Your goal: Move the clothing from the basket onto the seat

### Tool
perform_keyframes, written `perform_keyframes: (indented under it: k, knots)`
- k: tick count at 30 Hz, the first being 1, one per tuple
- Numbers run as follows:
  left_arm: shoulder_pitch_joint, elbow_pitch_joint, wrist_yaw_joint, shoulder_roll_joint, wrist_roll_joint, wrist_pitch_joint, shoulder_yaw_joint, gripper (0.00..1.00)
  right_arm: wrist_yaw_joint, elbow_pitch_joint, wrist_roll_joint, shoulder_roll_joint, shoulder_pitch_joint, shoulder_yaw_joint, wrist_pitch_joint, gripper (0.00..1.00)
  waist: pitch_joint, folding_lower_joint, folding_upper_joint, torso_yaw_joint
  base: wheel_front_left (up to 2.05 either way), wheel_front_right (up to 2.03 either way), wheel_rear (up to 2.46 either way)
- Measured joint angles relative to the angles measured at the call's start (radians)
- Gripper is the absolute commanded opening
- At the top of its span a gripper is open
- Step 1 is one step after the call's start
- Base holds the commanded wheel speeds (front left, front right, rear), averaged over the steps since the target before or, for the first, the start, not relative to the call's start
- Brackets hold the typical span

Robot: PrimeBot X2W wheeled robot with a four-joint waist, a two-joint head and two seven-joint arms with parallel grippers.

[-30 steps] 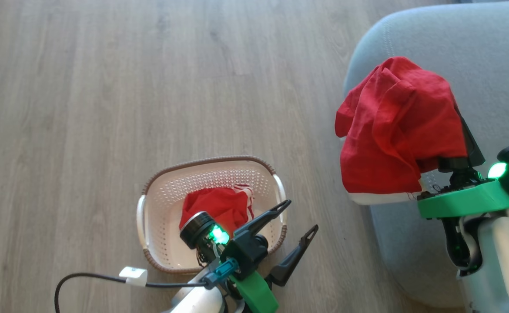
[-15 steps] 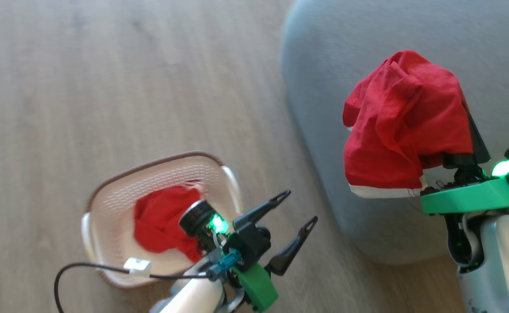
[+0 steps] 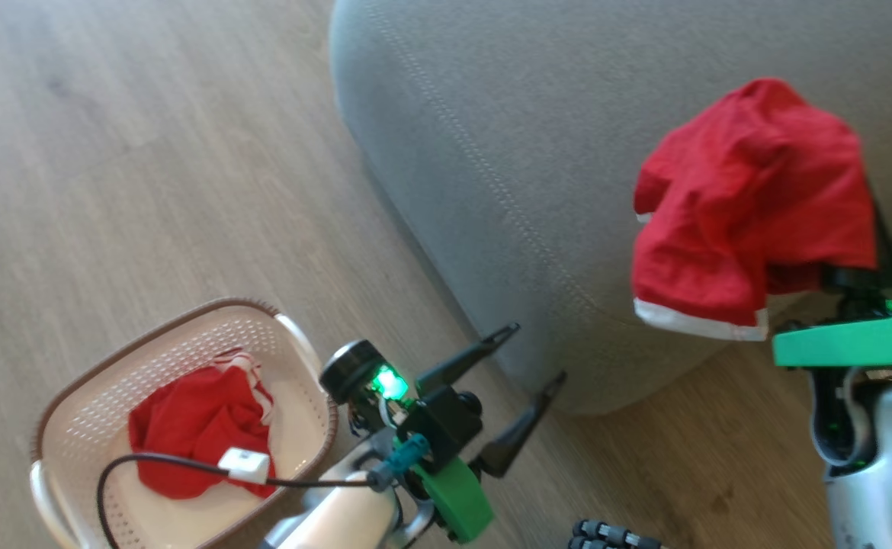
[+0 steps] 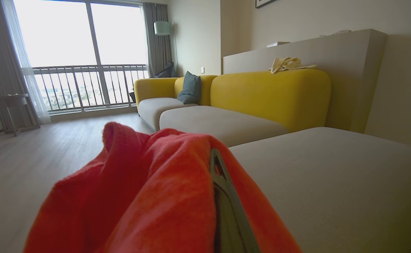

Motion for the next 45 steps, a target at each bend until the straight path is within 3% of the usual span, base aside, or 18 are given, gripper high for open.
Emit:
perform_keyframes:
  k: [11,24,36,45]
  knots:
    - [-0.005,0.003,0.0,0.001,-0.036,0.0,-0.062,1.0,0.0,-0.034,-0.01,0.027,0.067,-0.087,0.0,0.0,-0.007,0.0,0.0,-0.031,0.0,0.0,0.0]
    - [-0.004,0.004,0.0,0.004,-0.023,0.0,-0.041,1.0,0.0,-0.031,-0.01,0.026,0.055,-0.089,0.0,0.0,0.01,0.0,0.0,-0.028,0.0,0.0,0.0]
    - [-0.035,0.016,0.0,0.072,0.023,0.0,-0.034,1.0,0.0,0.002,0.033,-0.056,-0.232,-0.096,0.0,0.0,0.157,0.0,0.0,-0.032,0.0,0.0,0.0]
    - [-0.156,0.045,0.0,0.107,0.042,0.0,-0.084,1.0,0.0,0.084,0.052,-0.13,-0.526,-0.163,0.0,0.0,0.319,0.0001,0.0,0.015,0.0,0.0,0.0]
